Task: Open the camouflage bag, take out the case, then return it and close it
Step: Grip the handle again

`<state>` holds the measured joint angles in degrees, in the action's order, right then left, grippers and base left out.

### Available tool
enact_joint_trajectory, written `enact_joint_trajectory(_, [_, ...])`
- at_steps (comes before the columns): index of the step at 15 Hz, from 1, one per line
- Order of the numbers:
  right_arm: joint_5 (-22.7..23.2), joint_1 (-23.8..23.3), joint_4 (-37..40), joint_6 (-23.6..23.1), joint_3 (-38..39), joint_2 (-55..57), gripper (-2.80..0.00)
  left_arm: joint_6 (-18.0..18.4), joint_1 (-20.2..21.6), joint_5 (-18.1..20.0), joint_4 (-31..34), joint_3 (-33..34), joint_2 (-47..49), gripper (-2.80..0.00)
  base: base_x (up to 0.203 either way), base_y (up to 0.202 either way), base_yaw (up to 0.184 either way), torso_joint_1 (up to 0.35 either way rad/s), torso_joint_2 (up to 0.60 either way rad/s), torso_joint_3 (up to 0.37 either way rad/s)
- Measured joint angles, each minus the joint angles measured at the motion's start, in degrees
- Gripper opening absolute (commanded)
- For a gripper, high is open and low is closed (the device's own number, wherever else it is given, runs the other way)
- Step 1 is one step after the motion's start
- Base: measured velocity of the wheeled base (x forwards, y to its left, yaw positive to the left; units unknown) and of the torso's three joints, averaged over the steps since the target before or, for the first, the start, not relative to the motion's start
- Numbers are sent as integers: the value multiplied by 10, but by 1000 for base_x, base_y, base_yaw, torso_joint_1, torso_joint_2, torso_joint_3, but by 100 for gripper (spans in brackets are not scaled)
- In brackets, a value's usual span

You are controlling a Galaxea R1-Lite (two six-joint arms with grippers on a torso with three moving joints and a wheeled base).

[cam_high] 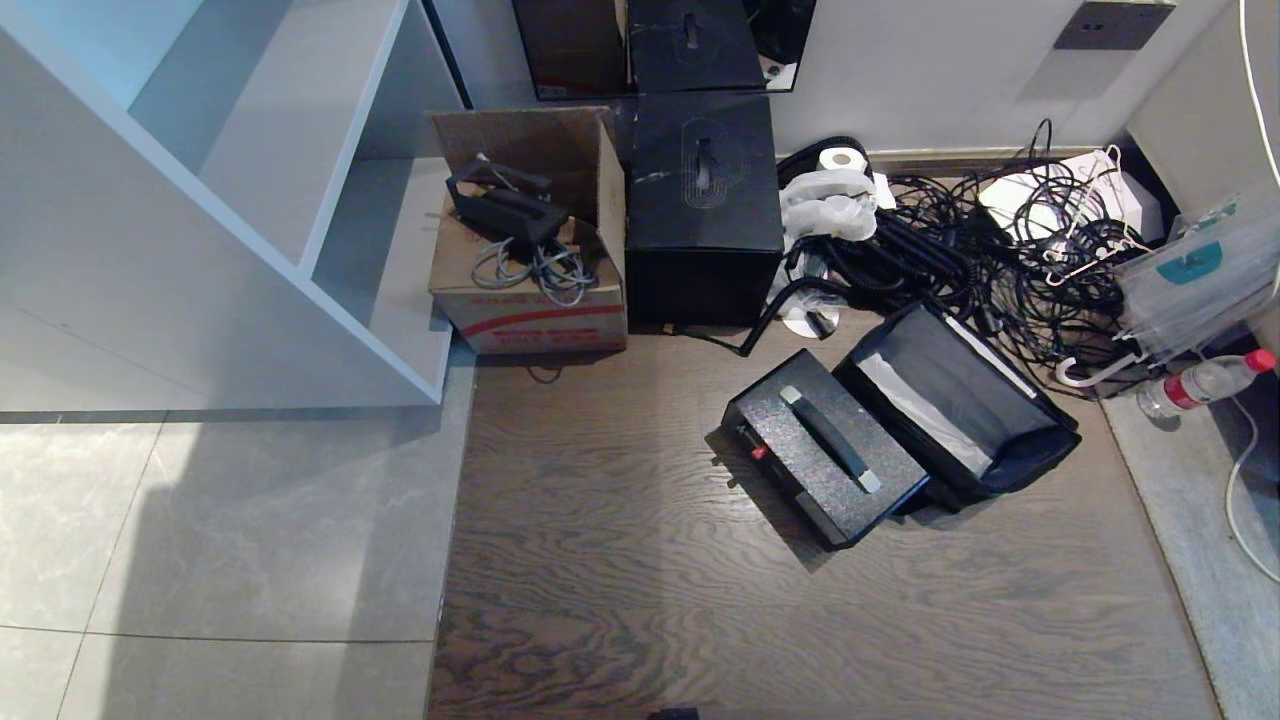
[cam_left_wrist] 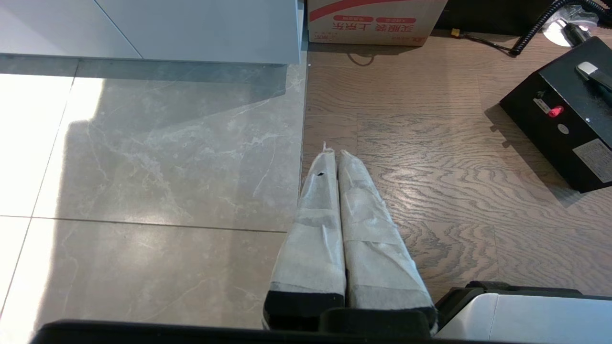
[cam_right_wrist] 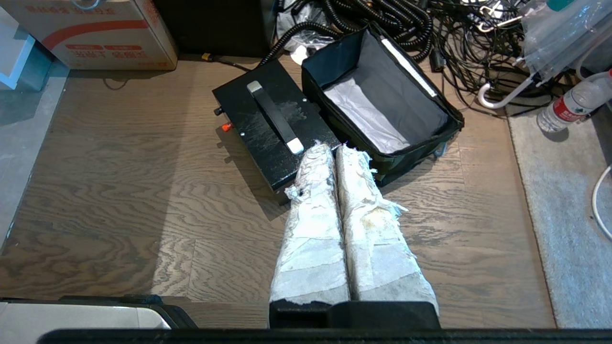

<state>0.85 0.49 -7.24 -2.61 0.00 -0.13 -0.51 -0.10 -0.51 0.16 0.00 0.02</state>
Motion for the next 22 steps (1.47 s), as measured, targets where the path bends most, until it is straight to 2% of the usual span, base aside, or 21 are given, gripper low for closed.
enact_joint_trajectory(12, [0, 0, 0, 0, 0, 0, -280, 0, 0, 0, 0, 0, 0, -280, 0, 0, 0, 0, 0, 0])
enact_joint_trajectory(16, [0, 0, 0, 0, 0, 0, -280, 0, 0, 0, 0, 0, 0, -280, 130, 0, 1, 2, 2, 1])
enact_joint_trajectory(22, [0, 0, 0, 0, 0, 0, -280, 0, 0, 0, 0, 0, 0, -280, 0, 0, 0, 0, 0, 0])
